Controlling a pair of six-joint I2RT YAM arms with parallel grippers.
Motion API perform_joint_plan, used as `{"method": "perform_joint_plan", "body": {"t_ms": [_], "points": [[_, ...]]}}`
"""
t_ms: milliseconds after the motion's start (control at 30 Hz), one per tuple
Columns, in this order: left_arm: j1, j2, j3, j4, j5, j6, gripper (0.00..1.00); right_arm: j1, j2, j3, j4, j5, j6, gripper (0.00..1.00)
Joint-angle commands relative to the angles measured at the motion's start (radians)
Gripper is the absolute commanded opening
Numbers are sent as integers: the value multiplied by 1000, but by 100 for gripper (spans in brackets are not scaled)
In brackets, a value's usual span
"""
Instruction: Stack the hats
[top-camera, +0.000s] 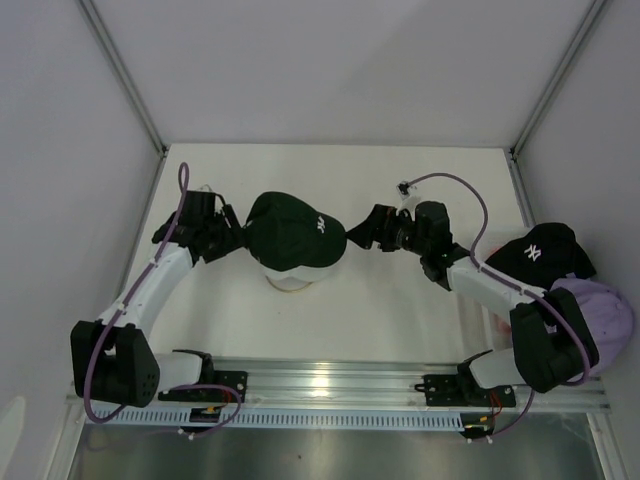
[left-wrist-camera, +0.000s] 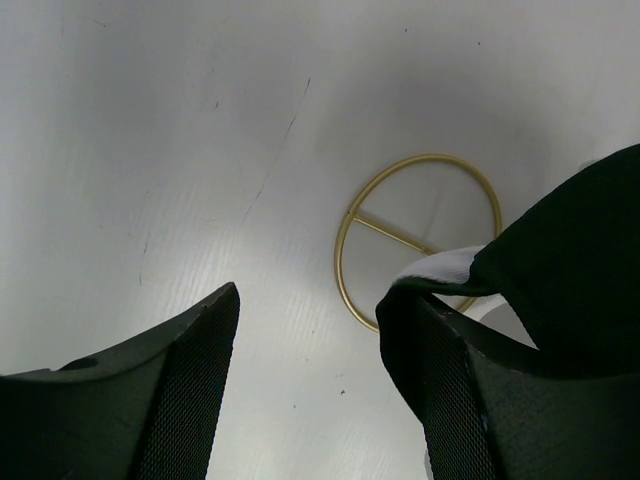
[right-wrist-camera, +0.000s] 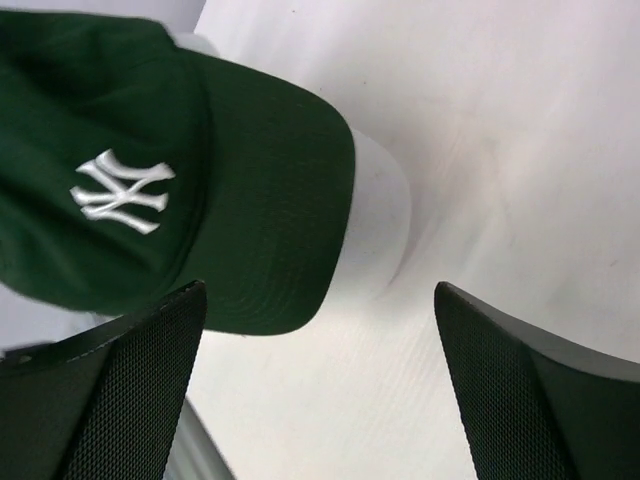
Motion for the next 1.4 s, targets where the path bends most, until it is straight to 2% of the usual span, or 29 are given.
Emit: {"method": "perform_joint_plan", "body": {"t_ms": [0,200,233,500,700,767,867,967,1000,1067,1133,1200,1233,1267,1367], "points": [[-6,-25,-21,-41,-54,11,70,21,53,-33,266,7,324,97],[-8,-27,-27,-34,-44,10,70,45,174,-22,413,-7,444,88],[-8,-27,-30,-34,-44,10,70,42,194,-30,471,-10,488,83],[-9,-25,-34,-28,-42,6,70,49,319,-71,680,-34,595,66],[-11,-28,-34,-31,-40,10,71,50,425,-76,820,-79,665,58],[-11,-30,-30,-30,-44,11,71,56,425,-71,771,-68,642,58],[-11,-30,-29,-31,-47,11,71,53,418,-84,780,-65,634,49],[-11,-22,-32,-28,-45,8,71,49,406,-91,800,-63,641,29],[-11,-19,-31,-27,-42,7,71,47,405,-87,794,-65,641,16],[-12,-10,-32,-25,-39,3,71,49,410,-85,796,-70,650,2],[-14,-7,-34,-27,-45,0,71,52,418,-87,796,-70,650,0],[-14,-5,-34,-31,-56,-6,71,55,416,-90,732,-48,630,0],[-14,-5,-32,-34,-79,-12,71,62,410,-79,672,-31,571,0],[-14,-7,-34,-39,-91,-23,71,68,395,-67,507,19,529,0],[-14,-18,-40,-38,-116,-30,72,90,378,5,220,107,374,0]]}}
